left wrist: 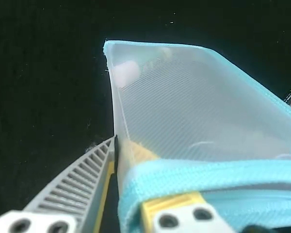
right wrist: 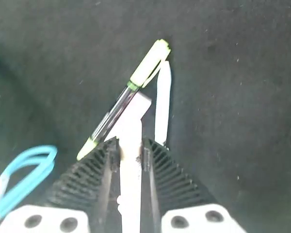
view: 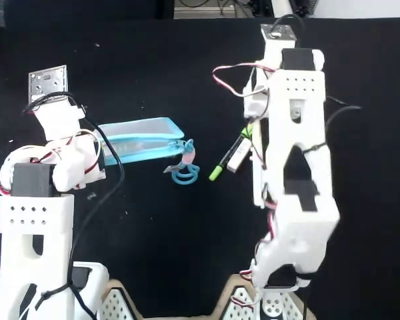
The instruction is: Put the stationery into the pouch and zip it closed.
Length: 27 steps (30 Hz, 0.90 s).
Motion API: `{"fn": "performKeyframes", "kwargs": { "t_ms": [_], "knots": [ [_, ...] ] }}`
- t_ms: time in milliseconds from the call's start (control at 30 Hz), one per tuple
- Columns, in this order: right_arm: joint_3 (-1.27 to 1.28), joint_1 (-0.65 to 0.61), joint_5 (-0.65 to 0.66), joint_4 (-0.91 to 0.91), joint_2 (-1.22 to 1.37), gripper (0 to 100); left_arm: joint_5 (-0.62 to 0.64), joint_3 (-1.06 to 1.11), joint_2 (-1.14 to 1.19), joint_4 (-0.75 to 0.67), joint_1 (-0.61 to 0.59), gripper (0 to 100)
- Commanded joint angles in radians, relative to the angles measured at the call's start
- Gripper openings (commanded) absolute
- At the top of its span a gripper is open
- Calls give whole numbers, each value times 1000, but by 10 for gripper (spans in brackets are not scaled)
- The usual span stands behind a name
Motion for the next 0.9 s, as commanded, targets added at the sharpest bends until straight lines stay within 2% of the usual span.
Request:
{"fn": "performKeyframes", "kwargs": {
  "t_ms": [0, 200, 500, 700, 867],
  "knots": [
    [108, -38, 23, 6, -249, 10, 0, -1, 3, -17, 1, 35],
    [332, -144, 21, -71, -598, 10, 0, -1, 3, -17, 1, 35],
    [677, -350, 15, -342, -1171, 11, 0, 1, 3, -17, 1, 35],
    [935, -522, 14, -606, -1531, 11, 0, 1, 3, -17, 1, 35],
    [1179, -681, 21, -939, -1778, 11, 0, 1, 3, -17, 1, 35]
  ]
}}
